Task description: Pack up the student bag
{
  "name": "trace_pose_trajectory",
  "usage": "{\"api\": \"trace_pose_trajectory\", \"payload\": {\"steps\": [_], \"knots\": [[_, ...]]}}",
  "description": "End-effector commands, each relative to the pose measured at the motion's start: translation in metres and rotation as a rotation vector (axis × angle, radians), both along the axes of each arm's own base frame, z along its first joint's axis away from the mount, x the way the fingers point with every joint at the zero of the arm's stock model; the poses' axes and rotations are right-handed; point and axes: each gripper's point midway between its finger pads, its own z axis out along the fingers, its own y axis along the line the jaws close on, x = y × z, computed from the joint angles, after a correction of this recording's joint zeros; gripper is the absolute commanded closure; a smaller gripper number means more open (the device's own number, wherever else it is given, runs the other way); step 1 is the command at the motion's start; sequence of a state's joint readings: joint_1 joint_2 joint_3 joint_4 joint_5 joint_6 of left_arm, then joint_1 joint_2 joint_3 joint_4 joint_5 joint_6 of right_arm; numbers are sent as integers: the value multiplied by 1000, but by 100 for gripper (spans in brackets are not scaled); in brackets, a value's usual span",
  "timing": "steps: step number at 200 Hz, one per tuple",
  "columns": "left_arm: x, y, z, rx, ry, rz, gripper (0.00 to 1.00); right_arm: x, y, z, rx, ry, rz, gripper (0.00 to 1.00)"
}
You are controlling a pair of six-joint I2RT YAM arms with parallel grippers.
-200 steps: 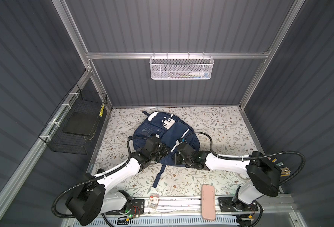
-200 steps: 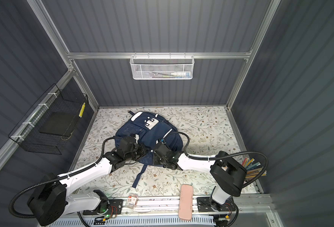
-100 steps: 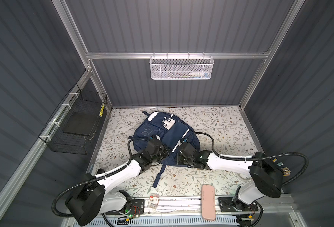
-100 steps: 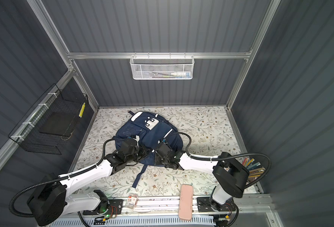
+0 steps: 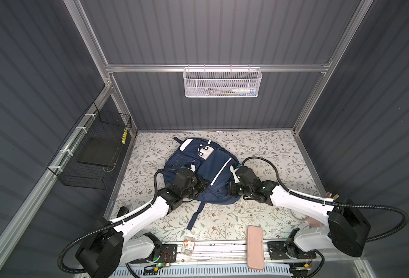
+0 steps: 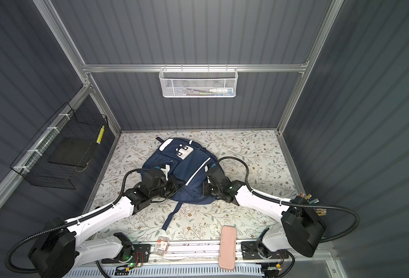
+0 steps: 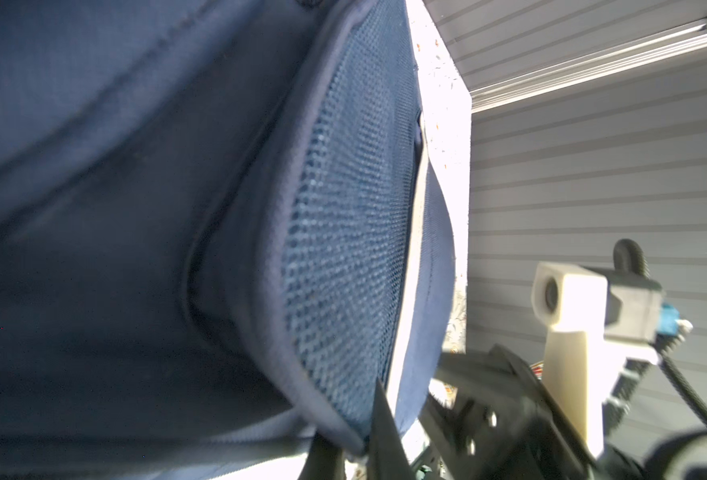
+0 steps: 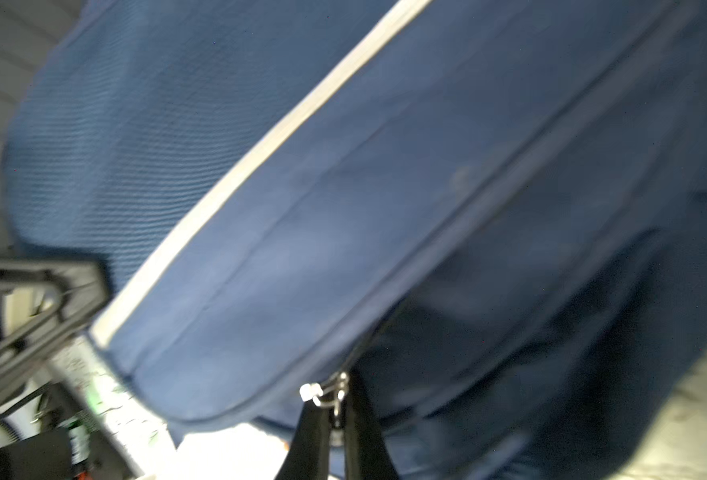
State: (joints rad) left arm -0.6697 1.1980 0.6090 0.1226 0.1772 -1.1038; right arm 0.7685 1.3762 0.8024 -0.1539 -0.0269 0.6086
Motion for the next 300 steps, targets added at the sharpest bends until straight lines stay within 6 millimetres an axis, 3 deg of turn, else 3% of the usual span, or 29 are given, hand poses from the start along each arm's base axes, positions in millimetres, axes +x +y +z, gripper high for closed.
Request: {"api": "trace_pose_trajectory", "payload": {"steps": [1, 18, 50, 86, 110, 141, 171, 198, 224, 244, 257, 277, 300], "knots": [[-2, 1, -11, -32, 19, -9, 100, 15, -53, -9, -213, -26, -90, 100], [-4, 3, -12, -26, 19, -9, 100, 32, -70, -11, -222, -29, -115, 100], [-10, 17, -8, 49, 5, 3, 100, 82, -97, -10, -251, -73, -147, 100], [-18, 30, -12, 72, 10, 27, 100, 125, -111, -5, -263, -87, -166, 100], [-14, 48, -21, 120, 8, 58, 100, 117, -110, -6, -267, -38, -137, 100], [20, 88, -15, 267, -50, 120, 100, 61, -100, -13, -215, 19, -100, 100], [64, 103, -4, 322, -93, 144, 88, -2, -63, -27, -225, 77, 25, 100], [87, 107, 7, 343, -117, 143, 59, -42, 1, -20, -136, 80, 169, 100], [62, 126, 14, 370, -102, 201, 47, -45, 73, 4, -29, 35, 277, 100], [29, 132, 6, 318, -49, 220, 44, -36, 114, 15, 2, 8, 323, 100], [9, 126, -1, 223, 0, 216, 44, -32, 136, 21, 28, -7, 348, 100], [-7, 108, -9, 78, 44, 215, 41, -34, 157, 24, 40, -19, 387, 100], [0, 98, -4, 73, 13, 215, 36, -40, 160, 19, 32, -12, 399, 100]]}}
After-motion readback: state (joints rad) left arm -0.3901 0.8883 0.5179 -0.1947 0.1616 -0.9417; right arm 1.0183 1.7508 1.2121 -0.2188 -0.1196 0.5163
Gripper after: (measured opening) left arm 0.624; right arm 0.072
